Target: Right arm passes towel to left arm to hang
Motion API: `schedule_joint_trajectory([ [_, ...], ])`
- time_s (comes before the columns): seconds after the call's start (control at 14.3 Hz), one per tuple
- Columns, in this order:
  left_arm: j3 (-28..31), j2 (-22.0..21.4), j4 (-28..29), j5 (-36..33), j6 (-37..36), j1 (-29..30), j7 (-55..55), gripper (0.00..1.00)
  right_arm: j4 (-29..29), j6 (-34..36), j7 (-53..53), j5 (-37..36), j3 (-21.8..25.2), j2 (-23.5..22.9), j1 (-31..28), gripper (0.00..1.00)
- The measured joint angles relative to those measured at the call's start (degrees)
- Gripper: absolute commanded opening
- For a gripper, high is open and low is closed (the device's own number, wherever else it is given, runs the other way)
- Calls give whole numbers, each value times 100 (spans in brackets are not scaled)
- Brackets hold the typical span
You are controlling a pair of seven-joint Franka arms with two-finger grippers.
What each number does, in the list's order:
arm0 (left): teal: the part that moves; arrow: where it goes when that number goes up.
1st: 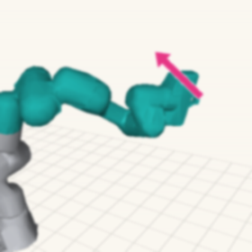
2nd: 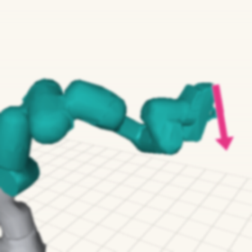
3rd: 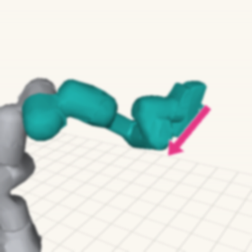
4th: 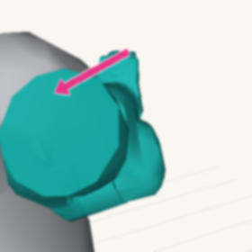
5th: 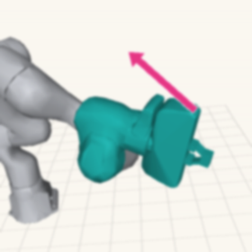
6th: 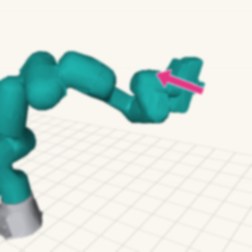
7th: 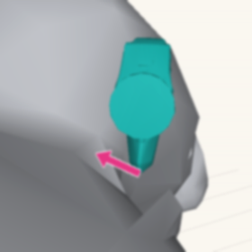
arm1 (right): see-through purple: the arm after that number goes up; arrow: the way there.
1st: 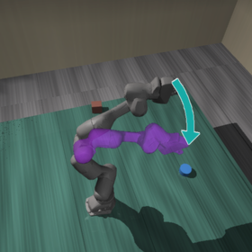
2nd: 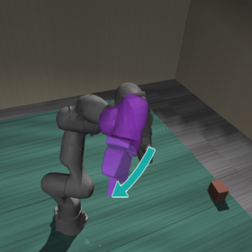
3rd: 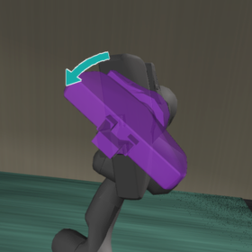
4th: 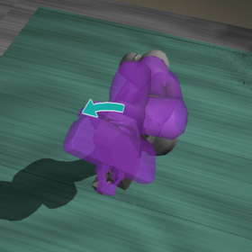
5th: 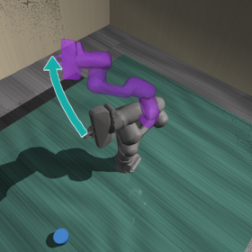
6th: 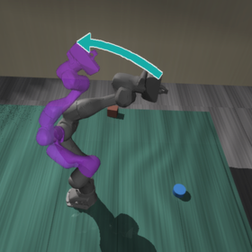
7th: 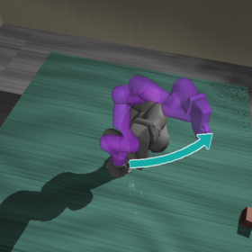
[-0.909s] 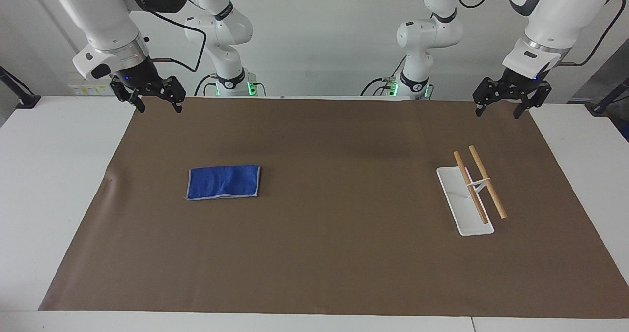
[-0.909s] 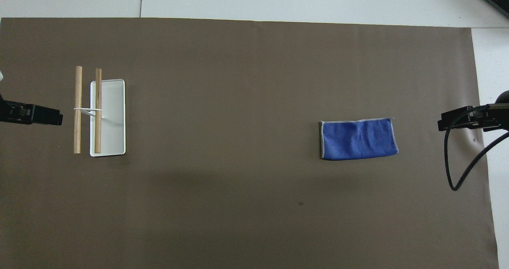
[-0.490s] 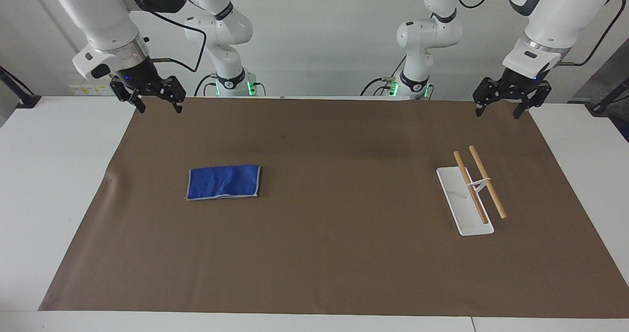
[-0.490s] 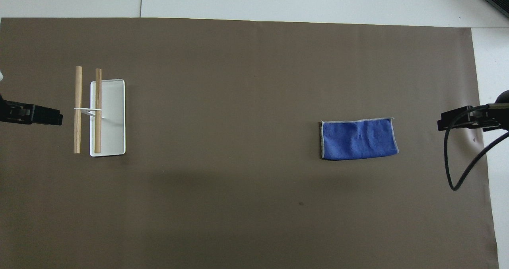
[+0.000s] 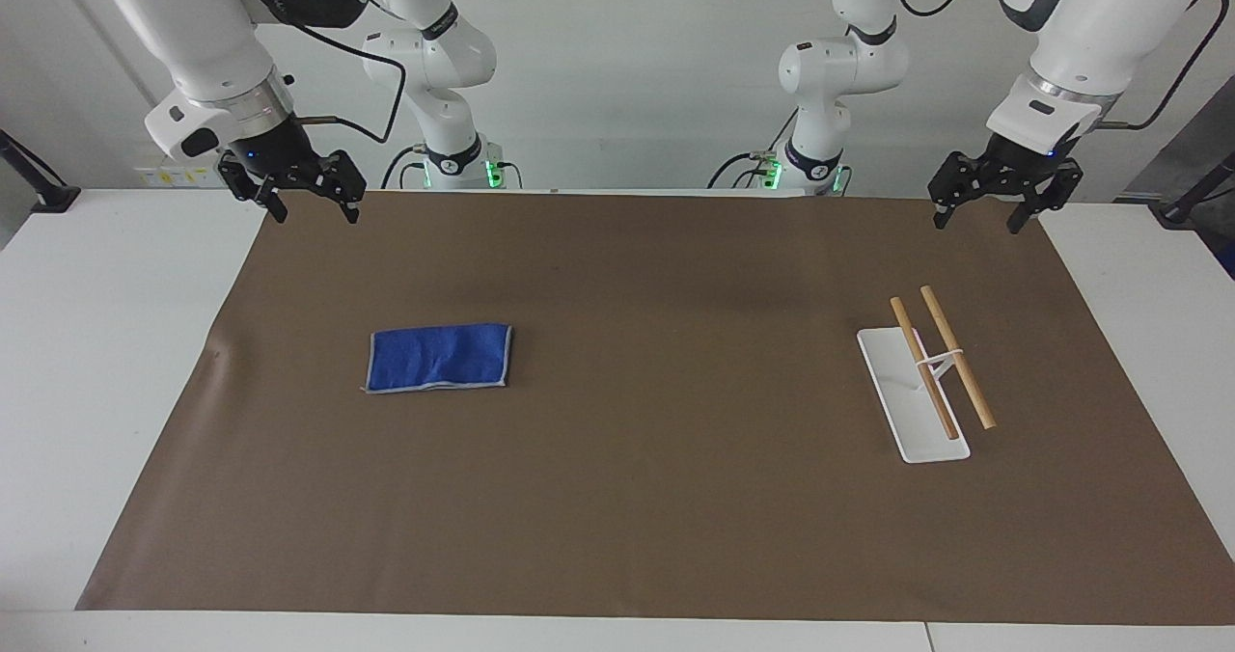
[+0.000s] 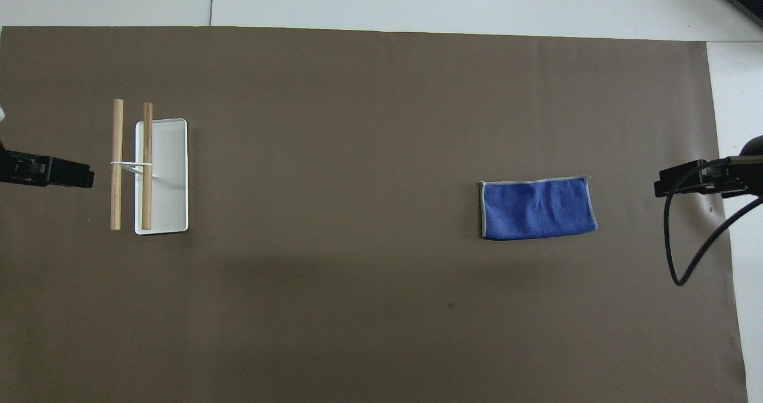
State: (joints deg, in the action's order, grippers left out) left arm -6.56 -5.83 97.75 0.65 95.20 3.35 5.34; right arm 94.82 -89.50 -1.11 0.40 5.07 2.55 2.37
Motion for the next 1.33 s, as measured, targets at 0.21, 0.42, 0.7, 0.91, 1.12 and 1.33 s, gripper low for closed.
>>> schedule_joint_trajectory([
  [0.21,0,0,0,0,0,0,0,100,12,0,0,0,0,9,0,100],
  [0.42,0,-1,0,0,0,0,0,100,40,0,0,0,0,13,0,100],
  [0.7,0,-1,0,0,0,0,0,100,62,0,0,0,0,27,0,100],
  [0.91,0,-2,0,0,0,0,0,100,90,0,0,0,0,47,0,100],
  [1.12,0,-2,0,0,0,0,0,100,165,0,0,0,0,83,0,100],
  [1.33,0,-2,0,0,0,0,0,100,259,-238,0,0,0,99,0,100],
])
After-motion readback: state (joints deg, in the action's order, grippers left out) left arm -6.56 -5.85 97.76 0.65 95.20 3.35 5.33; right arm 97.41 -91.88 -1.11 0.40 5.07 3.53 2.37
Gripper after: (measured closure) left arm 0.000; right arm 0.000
